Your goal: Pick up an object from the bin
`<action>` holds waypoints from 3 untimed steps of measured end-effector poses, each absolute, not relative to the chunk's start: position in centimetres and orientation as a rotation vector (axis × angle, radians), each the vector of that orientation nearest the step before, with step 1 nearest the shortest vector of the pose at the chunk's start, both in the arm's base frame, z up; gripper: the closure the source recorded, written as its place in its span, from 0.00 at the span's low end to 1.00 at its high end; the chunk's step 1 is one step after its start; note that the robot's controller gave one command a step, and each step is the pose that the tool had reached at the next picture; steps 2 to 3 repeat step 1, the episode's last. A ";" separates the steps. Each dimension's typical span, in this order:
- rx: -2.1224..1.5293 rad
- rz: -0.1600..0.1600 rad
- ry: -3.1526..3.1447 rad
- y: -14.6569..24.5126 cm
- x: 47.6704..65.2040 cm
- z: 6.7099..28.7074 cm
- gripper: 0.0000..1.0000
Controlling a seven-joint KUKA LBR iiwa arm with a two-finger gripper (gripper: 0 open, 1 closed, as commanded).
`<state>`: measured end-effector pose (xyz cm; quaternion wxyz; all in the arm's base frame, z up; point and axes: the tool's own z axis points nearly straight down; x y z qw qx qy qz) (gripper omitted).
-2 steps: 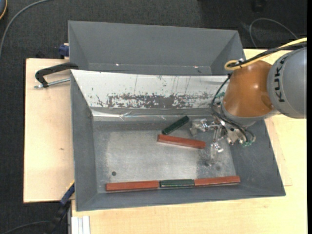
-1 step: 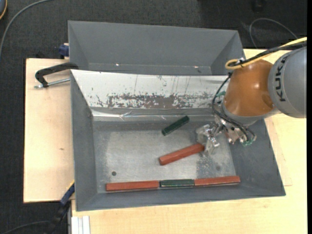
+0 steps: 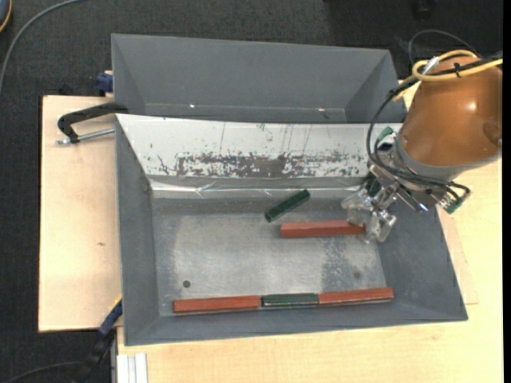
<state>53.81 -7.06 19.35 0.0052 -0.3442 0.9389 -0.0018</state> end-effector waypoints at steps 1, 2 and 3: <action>-1.675 -0.005 2.643 -0.2 55.4 26.1 1.00; -1.675 -0.005 2.643 -0.2 55.4 26.1 1.00; -1.675 -0.005 2.643 -0.2 55.4 26.1 1.00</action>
Offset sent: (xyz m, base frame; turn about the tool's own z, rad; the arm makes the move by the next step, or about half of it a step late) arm 0.0136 0.0650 0.0639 -0.4257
